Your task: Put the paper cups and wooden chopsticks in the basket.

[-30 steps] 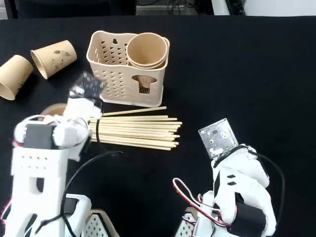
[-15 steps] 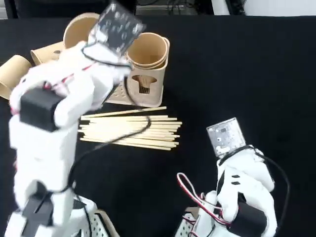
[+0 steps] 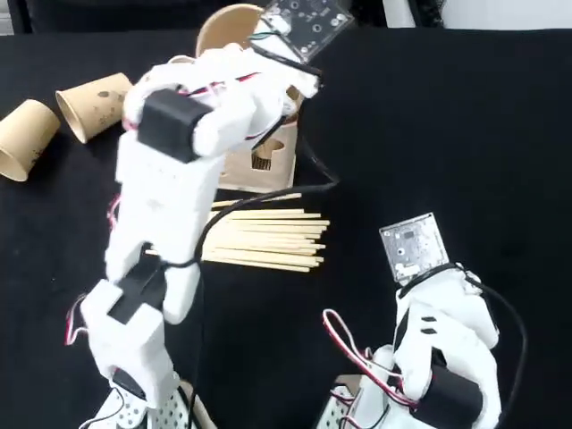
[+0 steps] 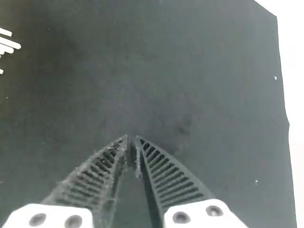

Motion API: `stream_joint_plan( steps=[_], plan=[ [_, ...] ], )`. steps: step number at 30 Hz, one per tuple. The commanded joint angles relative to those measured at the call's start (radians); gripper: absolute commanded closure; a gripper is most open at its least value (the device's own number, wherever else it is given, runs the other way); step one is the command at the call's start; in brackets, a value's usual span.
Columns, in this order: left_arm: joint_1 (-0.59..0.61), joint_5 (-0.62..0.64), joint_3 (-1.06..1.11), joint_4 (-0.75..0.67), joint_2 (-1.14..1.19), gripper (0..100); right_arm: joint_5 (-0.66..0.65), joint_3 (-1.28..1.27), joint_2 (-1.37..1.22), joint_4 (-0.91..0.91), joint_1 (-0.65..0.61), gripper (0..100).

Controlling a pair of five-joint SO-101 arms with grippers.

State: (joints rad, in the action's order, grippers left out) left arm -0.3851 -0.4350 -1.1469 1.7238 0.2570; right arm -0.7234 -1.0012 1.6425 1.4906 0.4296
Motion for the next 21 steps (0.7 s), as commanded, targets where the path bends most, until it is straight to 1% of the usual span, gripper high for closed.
stream_joint_plan(
  steps=[1,13,18,19,21],
  plan=[
    [0.001,-0.006,-0.051,0.005,0.014,97,-0.005,0.013,-0.013,-0.002,0.011,98.5],
    [-0.005,-0.003,-0.05,0.002,0.164,97,-0.005,0.013,-0.013,0.0,0.011,98.5],
    [-0.007,-0.003,-0.061,-0.02,0.215,97,-0.006,0.013,-0.015,0.0,0.011,98.5],
    [-0.007,-0.003,-0.061,-0.028,0.218,97,-0.006,0.013,-0.015,0.0,0.011,98.5],
    [-0.007,-0.002,-0.061,-0.032,0.218,91,-0.006,0.013,-0.015,0.0,0.011,98.5]
  ],
)
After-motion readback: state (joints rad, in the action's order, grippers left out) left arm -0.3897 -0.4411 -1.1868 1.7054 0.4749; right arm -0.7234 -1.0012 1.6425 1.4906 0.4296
